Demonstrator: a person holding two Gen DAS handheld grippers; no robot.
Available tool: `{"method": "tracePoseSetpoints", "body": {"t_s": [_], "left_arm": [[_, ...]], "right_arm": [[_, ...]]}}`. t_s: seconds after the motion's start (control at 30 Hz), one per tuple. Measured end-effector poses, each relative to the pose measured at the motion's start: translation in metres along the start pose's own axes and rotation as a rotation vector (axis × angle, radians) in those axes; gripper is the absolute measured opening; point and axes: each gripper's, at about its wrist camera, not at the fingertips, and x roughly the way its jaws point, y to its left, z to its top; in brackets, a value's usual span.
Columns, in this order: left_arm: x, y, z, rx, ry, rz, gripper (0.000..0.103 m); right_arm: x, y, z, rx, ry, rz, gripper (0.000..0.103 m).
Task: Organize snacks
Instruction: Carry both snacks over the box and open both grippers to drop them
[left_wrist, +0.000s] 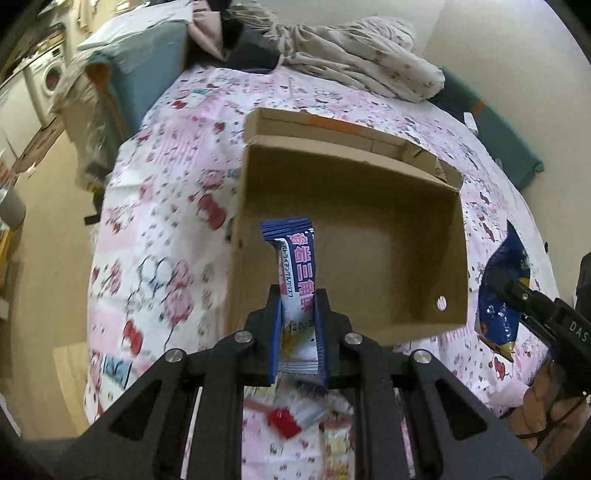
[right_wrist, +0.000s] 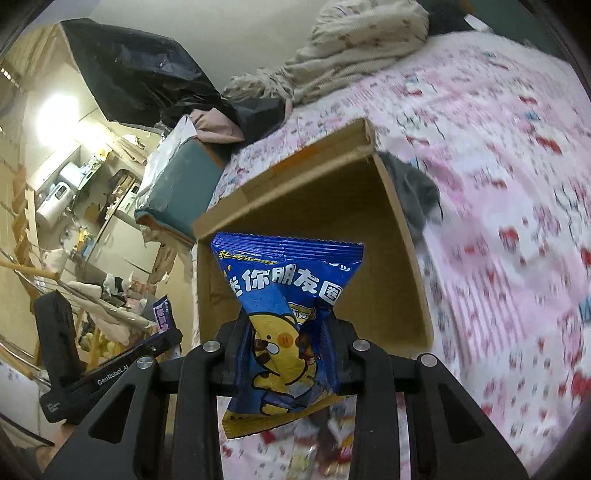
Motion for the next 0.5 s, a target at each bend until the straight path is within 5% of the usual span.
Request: {"method": "tracePoseSetpoints", "body": {"t_s": [0.13,0.5], "left_arm": [[0.027,-0.008,0.009,0.006,0.062,-0.028,0.013],[0.070,-0.021,0.014,0.082,0.034,0.009,0.013]], "right_arm": [[0.022,-0.001,0.012,-0.054,0.005,-0.051,0.034],[0.060,-0.015,0.005,-0.078,0.091,-0.094,0.034]]}}
